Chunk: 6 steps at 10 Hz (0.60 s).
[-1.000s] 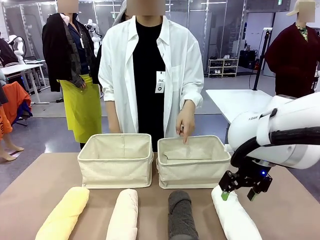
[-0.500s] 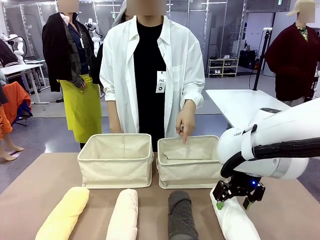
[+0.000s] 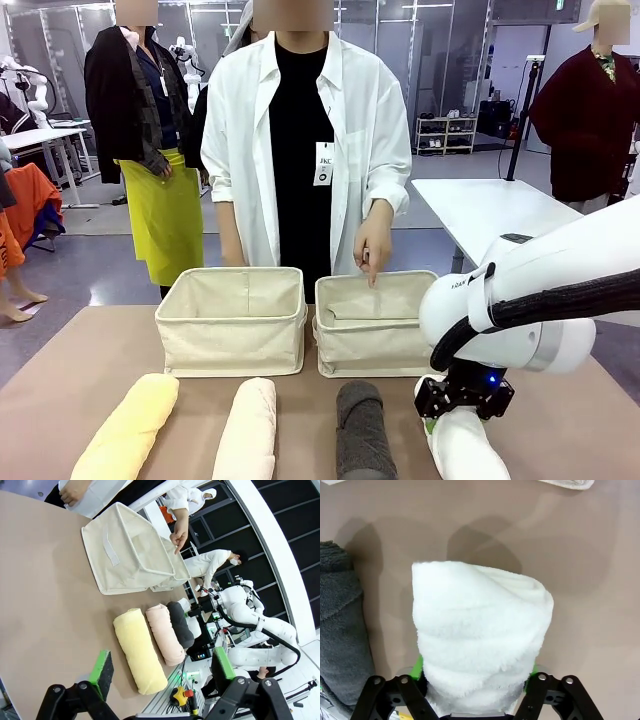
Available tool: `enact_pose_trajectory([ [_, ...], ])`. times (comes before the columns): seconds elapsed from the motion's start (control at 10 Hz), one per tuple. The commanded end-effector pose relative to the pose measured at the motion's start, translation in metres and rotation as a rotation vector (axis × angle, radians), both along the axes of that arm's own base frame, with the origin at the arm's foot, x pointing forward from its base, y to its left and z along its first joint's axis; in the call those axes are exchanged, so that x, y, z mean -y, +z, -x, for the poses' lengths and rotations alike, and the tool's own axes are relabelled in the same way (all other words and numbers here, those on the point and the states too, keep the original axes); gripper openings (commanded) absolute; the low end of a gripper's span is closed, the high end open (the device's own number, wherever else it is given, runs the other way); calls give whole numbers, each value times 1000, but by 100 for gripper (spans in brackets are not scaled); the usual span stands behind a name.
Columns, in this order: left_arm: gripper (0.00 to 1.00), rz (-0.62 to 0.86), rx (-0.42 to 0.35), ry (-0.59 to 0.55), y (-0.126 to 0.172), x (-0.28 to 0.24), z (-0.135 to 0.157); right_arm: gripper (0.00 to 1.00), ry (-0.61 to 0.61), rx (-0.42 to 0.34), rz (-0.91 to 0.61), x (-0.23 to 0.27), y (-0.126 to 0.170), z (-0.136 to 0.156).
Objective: Divide the towels into two baskets.
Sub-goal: Pick up one hotel-folded towel and place it in the Fabric basket indicated by the person.
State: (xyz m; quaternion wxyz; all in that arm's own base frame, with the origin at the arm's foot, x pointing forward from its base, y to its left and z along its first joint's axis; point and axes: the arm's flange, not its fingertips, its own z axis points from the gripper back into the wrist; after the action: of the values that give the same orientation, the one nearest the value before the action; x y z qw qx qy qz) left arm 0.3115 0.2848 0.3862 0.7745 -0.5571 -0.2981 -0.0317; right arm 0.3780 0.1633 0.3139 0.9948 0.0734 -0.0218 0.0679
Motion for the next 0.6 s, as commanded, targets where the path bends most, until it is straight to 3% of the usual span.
enact_pose_trajectory([
  [0.0, 100, -3, -1, -3, 0, -2, 4, 59, -14, 4, 20, 9, -9, 12],
  [0.1, 100, -3, -1, -3, 0, -2, 4, 43, -14, 8, 24, 11, -5, 13],
  [0.2, 100, -3, -1, -3, 0, -2, 4, 40, -12, 9, 26, 11, 0, 13],
  [0.3, 100, -3, -1, -3, 0, -2, 4, 23, -9, 18, 22, 11, 10, 11],
  [0.5, 100, -3, -1, -3, 0, -2, 4, 24, 47, 33, 4, 16, 56, 7],
])
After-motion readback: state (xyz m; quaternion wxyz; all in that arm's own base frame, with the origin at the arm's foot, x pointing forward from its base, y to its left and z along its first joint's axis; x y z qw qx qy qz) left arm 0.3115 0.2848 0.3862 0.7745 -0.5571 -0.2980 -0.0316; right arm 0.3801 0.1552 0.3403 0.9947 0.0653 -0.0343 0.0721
